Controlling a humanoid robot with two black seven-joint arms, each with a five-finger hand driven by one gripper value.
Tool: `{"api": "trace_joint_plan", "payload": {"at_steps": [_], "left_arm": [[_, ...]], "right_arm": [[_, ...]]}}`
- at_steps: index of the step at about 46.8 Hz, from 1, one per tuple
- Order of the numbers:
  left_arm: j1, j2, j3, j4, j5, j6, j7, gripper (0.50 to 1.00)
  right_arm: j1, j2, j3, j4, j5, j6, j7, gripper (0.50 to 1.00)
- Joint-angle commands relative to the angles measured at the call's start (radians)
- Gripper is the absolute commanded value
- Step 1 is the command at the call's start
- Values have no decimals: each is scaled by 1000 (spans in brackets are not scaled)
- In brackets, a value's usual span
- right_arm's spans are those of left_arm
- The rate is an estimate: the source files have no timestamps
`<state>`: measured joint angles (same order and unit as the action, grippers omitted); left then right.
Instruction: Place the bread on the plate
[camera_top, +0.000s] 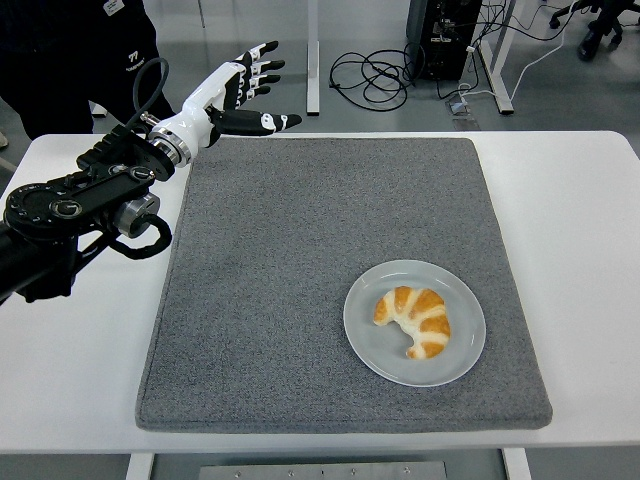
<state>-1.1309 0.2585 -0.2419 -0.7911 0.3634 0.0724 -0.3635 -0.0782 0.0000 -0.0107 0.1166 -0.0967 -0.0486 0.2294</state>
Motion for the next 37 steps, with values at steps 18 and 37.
{"api": "trace_joint_plan", "payload": {"at_steps": [18,37], "left_arm": [[157,21,-246,0,-102,-197,1,925],[220,22,-303,1,-181,-276,5,931]], "right_arm": [[0,0,0,0,0,1,-1,1000],[0,0,0,0,2,1,-1,1000]]}}
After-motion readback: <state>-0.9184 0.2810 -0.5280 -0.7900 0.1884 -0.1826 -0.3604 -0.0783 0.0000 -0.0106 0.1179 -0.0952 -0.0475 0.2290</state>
